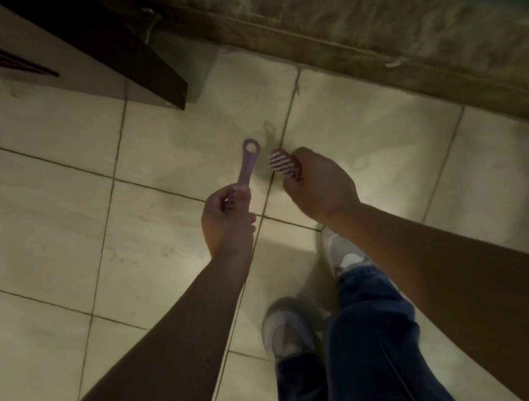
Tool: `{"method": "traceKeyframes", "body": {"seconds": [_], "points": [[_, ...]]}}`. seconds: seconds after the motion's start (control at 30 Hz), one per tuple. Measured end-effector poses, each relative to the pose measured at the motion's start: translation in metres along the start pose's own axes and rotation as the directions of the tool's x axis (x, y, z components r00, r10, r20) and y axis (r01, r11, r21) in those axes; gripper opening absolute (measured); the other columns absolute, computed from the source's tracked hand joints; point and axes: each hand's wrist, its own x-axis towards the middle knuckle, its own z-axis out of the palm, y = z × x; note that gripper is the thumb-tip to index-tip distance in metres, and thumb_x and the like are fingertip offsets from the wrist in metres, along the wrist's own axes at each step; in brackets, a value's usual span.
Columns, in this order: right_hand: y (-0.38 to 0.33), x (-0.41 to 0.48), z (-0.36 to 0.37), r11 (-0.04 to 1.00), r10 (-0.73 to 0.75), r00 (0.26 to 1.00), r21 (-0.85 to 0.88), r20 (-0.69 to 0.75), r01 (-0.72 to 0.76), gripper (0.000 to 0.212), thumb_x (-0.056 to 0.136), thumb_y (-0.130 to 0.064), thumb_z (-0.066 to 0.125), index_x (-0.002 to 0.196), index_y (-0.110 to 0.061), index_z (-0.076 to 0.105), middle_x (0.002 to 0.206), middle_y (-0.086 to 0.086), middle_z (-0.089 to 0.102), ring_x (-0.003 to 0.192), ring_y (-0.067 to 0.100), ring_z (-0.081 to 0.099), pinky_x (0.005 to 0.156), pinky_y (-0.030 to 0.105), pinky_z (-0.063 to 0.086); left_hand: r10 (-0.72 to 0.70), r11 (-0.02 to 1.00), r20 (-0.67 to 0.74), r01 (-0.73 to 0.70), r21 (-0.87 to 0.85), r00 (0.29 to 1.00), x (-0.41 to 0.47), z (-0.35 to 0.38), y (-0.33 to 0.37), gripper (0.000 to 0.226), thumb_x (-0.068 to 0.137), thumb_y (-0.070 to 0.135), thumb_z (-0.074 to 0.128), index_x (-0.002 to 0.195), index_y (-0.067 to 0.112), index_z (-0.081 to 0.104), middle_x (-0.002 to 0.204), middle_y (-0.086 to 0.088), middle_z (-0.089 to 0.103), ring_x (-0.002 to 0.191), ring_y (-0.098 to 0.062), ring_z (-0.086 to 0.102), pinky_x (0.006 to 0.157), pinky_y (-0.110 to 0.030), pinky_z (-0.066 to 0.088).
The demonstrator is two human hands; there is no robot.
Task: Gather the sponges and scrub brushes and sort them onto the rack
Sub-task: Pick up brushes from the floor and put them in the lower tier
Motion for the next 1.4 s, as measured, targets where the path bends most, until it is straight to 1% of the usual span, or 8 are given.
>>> {"method": "traceKeyframes", "body": {"seconds": [0.17, 0.3, 0.57, 0.7, 0.83, 0.93, 1.1, 1.4], "points": [[-0.017, -0.08, -0.051, 0.921, 0.185, 0.983, 0.347, 0.007, -0.176, 0.027, 0.092, -0.03, 0.053, 0.116, -0.017, 0.057, 0.086, -0.006, 0.058, 0.077, 0.014, 0.056, 0.06, 0.027, 0.037, 0.018, 0.997, -0.001, -0.018, 0.076, 1.0, -0.079, -0.021, 0.044, 0.031, 0.074, 0.018, 0.081, 0.1, 0.019, 0.064, 0.095, 0.001, 0.07, 0.082, -0.01, 0.066, 0.065, -0.015, 0.051], [-0.054, -0.14, -0.111, 0.793, 0.294, 0.955, 0.567, -0.036, -0.223, 0.018, 0.086, -0.024, 0.058, 0.103, -0.02, 0.054, 0.076, -0.009, 0.055, 0.064, 0.005, 0.051, 0.051, 0.021, 0.038, 0.071, 0.987, 0.068, -0.08, 0.136, 0.995, -0.147, -0.039, 0.092, 0.031, 0.068, 0.008, 0.083, 0.085, 0.022, 0.061, 0.076, 0.016, 0.061, 0.06, 0.011, 0.056, 0.051, -0.002, 0.043], [-0.139, -0.25, -0.242, 0.519, 0.353, 0.936, 0.831, 0.004, -0.199, 0.023, 0.091, 0.011, 0.036, 0.097, -0.005, 0.051, 0.073, 0.005, 0.047, 0.054, 0.011, 0.051, 0.036, 0.012, 0.04, 0.253, 0.888, 0.404, -0.377, 0.263, 0.879, -0.278, -0.08, 0.194, 0.013, 0.083, 0.002, 0.06, 0.09, -0.005, 0.068, 0.09, -0.019, 0.07, 0.081, -0.024, 0.064, 0.069, -0.025, 0.05], [-0.171, -0.31, -0.292, 0.527, 0.343, 0.938, 0.837, -0.053, -0.145, 0.023, 0.09, 0.009, 0.034, 0.093, -0.002, 0.054, 0.073, 0.01, 0.049, 0.055, 0.015, 0.051, 0.042, 0.016, 0.042, 0.348, 0.86, 0.461, -0.474, 0.19, 0.816, -0.337, -0.1, 0.237, 0.018, 0.091, -0.001, 0.05, 0.101, -0.015, 0.057, 0.092, -0.025, 0.065, 0.084, -0.029, 0.063, 0.081, -0.036, 0.052], [-0.193, -0.366, -0.334, 0.557, 0.321, 0.944, 0.82, -0.069, -0.13, 0.021, 0.088, 0.008, 0.041, 0.09, -0.005, 0.058, 0.072, 0.006, 0.056, 0.057, 0.014, 0.053, 0.043, 0.021, 0.043, 0.358, 0.875, 0.465, -0.464, 0.134, 0.81, -0.401, -0.117, 0.267, 0.036, 0.097, 0.008, 0.048, 0.13, 0.005, 0.035, 0.096, 0.006, 0.053, 0.08, -0.003, 0.058, 0.075, -0.018, 0.051], [-0.201, -0.405, -0.359, 0.572, 0.307, 0.943, 0.817, -0.128, -0.075, 0.019, 0.089, 0.005, 0.045, 0.092, -0.006, 0.061, 0.079, 0.008, 0.063, 0.061, 0.016, 0.06, 0.044, 0.02, 0.045, 0.331, 0.905, 0.504, -0.42, 0.072, 0.798, -0.444, -0.122, 0.281, 0.038, 0.099, 0.009, 0.044, 0.132, 0.013, 0.025, 0.095, 0.008, 0.048, 0.083, -0.011, 0.062, 0.079, -0.037, 0.058], [-0.205, -0.472, -0.396, 0.539, 0.382, 0.887, 0.842, -0.26, 0.015, 0.015, 0.097, -0.011, 0.05, 0.101, -0.006, 0.063, 0.08, 0.006, 0.065, 0.055, 0.011, 0.06, 0.044, 0.019, 0.046, 0.353, 0.895, 0.556, -0.444, 0.033, 0.753, -0.514, -0.124, 0.3, 0.027, 0.098, 0.015, 0.047, 0.121, 0.018, 0.032, 0.103, -0.011, 0.057, 0.064, -0.016, 0.068, 0.056, -0.03, 0.059], [-0.164, -0.591, -0.462, 0.404, 0.592, 0.699, 0.898, -0.4, 0.172, 0.021, 0.099, -0.015, 0.048, 0.102, 0.0, 0.062, 0.076, 0.011, 0.061, 0.053, 0.016, 0.051, 0.048, 0.031, 0.045, 0.342, 0.887, 0.718, -0.46, -0.035, 0.606, -0.648, -0.079, 0.315, 0.045, 0.095, 0.013, 0.056, 0.136, 0.013, 0.038, 0.109, -0.012, 0.064, 0.066, -0.011, 0.062, 0.054, -0.019, 0.055]]}}
